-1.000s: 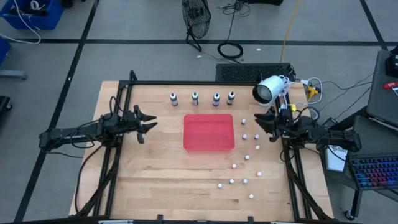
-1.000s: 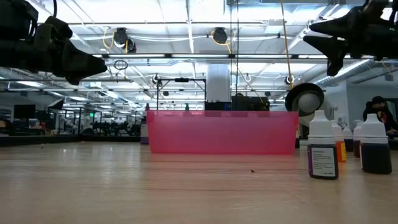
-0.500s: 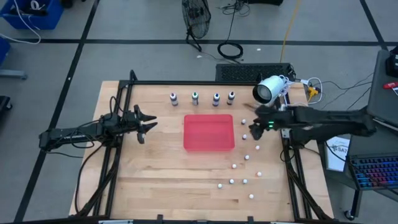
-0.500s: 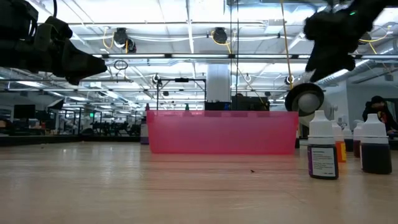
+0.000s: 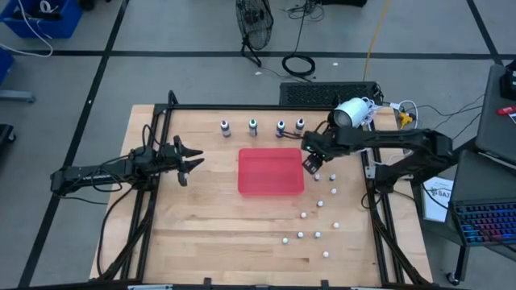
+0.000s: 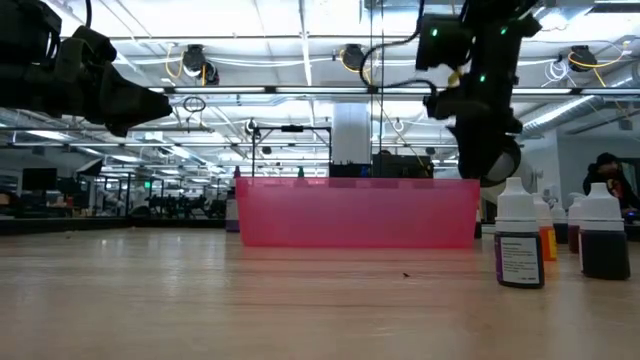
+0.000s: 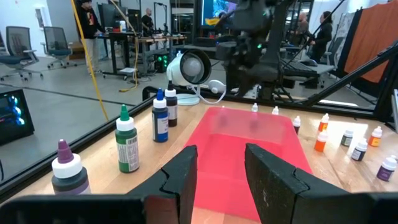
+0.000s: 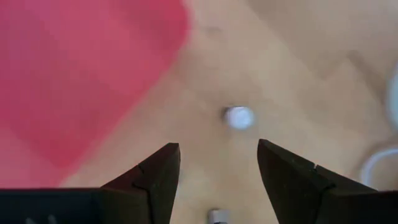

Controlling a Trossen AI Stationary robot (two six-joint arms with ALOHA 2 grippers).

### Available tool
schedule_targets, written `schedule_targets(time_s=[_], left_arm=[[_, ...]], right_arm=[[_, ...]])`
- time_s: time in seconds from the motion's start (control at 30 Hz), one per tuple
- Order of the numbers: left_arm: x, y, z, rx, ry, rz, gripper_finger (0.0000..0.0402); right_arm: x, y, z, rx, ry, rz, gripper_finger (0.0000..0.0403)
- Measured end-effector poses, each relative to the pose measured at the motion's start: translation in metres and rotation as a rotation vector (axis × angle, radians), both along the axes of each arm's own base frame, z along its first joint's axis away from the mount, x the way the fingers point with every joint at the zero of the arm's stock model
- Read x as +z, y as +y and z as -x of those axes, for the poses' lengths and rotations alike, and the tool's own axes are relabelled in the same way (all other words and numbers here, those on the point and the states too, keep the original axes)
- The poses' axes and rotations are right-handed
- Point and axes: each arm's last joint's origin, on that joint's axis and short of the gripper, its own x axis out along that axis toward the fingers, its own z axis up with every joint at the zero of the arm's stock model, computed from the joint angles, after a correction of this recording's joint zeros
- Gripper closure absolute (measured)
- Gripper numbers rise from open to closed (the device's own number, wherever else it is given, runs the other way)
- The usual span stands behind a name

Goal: Pick & Place food coloring
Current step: Put the small blue food coloring bottle into the red bin

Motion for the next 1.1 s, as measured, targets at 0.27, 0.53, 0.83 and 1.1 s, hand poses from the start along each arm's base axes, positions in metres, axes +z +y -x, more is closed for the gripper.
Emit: schedule_targets(time_s=[0.27,0.53,0.83,1.1], left_arm=[[0.0,0.0,0.0,0.0,0.0,0.0,0.0265],[0.0,0.0,0.0,0.0,0.0,0.0,0.0265],[0.0,0.0,0.0,0.0,0.0,0.0,0.0265],[0.0,0.0,0.0,0.0,0.0,0.0,0.0265]], right_arm=[[-0.021,-0.02,-0.009,-0.031,0.05,0.027,0.0206],[-0.034,-0.024,-0.017,-0.009,0.068,0.031,0.0206],[-0.052,-0.02,-0.005,-0.033,0.119,0.01,0.0206],[-0.059,-0.02,-0.005,-0.035,0.079,0.023,0.0206]])
